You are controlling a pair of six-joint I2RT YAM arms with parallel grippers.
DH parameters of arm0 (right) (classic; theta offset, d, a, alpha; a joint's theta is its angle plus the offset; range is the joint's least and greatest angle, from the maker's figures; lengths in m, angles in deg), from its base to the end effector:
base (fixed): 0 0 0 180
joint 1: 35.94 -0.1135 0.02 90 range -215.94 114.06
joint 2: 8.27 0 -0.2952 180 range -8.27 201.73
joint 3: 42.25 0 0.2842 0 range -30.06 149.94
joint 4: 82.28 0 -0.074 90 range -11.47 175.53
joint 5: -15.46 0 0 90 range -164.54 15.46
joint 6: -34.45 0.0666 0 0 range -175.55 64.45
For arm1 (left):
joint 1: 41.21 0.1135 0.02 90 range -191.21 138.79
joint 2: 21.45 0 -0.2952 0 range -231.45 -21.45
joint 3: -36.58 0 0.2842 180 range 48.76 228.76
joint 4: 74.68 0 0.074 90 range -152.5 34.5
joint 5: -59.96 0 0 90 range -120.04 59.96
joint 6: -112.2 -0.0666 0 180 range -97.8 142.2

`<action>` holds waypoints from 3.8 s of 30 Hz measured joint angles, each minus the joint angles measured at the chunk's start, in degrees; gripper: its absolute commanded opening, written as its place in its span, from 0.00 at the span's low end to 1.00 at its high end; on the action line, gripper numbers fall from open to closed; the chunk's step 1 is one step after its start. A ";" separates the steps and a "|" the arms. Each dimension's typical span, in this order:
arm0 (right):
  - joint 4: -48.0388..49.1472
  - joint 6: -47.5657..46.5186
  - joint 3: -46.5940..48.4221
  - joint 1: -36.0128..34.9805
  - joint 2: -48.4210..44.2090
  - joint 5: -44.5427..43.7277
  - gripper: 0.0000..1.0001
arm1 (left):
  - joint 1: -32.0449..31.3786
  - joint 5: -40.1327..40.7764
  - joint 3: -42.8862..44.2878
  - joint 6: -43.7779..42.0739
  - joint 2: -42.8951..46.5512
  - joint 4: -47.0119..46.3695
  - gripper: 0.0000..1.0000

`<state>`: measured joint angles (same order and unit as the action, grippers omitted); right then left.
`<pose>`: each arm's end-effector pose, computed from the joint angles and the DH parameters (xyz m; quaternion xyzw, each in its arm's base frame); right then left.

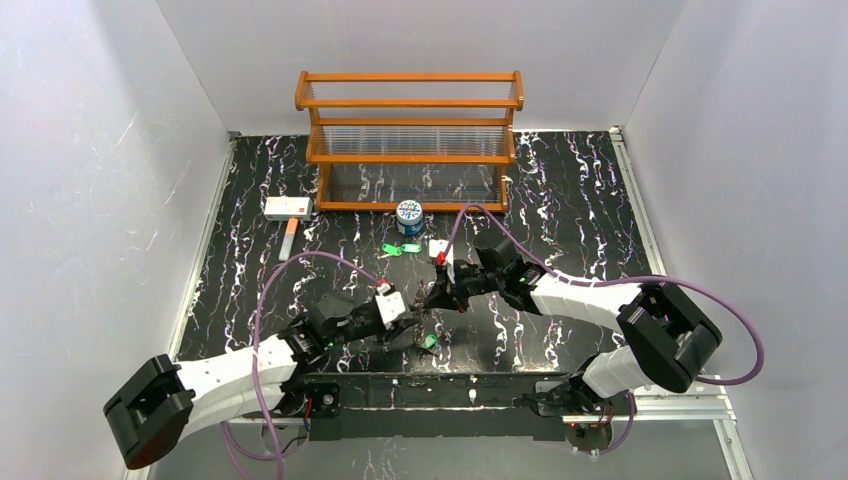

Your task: Put the keys on the keyring

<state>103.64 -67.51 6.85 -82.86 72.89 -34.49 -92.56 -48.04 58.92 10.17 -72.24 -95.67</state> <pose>0.1925 0.2686 0.1993 -0.5496 0.6054 0.4265 0.3867 0.1210 -0.1842 0.1890 0.4778 0.5775 -0.3299 0.5740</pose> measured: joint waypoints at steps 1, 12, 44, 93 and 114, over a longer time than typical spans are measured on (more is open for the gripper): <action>0.00 0.42 0.00 0.00 0.09 0.00 0.01 | -0.13 -0.09 -0.11 -0.04 0.02 0.00 0.27; -0.02 -0.28 0.00 0.00 0.37 0.63 0.01 | -1.66 5.44 -0.04 -1.68 2.67 2.14 0.29; -0.22 -3.54 -0.35 -0.02 -0.98 -0.13 0.53 | -2.10 5.57 4.20 -5.14 -3.72 2.16 0.00; 28.96 8.76 -8.09 2.64 -0.07 11.21 0.01 | -2.14 7.91 -7.72 5.64 4.33 -20.85 0.00; 13.33 8.33 -7.15 4.22 -6.73 -1.38 0.01 | -2.36 27.04 1.73 25.94 5.42 -14.23 0.98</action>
<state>116.97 -59.19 -0.30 -78.64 66.16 -35.86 -94.92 -21.00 60.64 36.11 -66.82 -109.89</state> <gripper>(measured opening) 0.031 0.983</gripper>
